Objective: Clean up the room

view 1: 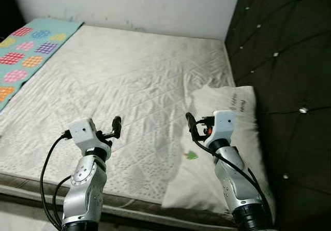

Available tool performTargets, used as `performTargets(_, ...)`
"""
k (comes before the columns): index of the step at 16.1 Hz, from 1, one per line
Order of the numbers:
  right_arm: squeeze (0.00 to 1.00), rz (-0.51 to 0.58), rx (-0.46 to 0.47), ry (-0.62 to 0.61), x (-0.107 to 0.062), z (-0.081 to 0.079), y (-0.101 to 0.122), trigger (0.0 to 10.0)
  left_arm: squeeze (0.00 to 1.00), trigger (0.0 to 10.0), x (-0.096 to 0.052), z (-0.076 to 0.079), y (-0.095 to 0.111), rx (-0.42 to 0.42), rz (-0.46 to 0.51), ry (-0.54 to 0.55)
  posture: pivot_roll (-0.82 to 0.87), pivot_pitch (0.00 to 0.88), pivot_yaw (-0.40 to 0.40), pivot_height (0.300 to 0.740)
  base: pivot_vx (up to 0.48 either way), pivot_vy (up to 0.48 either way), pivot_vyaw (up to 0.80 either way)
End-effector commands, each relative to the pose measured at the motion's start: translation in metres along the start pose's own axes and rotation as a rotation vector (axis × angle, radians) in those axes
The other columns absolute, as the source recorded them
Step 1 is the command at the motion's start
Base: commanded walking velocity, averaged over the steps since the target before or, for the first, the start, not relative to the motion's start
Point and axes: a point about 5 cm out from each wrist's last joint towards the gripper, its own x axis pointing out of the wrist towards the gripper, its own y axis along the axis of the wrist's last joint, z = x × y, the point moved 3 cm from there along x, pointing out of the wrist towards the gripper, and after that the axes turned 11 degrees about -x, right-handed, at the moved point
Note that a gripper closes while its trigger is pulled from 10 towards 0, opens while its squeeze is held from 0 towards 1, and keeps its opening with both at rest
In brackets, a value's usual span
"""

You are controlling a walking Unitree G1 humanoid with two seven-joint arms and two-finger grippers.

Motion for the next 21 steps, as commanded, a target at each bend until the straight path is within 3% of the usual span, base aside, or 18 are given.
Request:
performTargets(1,0.0,0.003,0.0,-0.002,-0.0013,0.0029,0.0018,10.0,0.0,10.0,-0.0013,-0.0007,0.0002,-0.004,-0.004,0.009,-0.06,0.033,-0.019,0.74,0.0,0.326,0.0)
performTargets(21,0.0,-0.014,0.011,0.005,0.0018,0.004,0.0009,10.0,0.0,10.0,0.0013,0.0014,0.0031,-0.001,0.007,0.009,-0.07,0.031,-0.028,0.74,0.0,0.401,0.0)
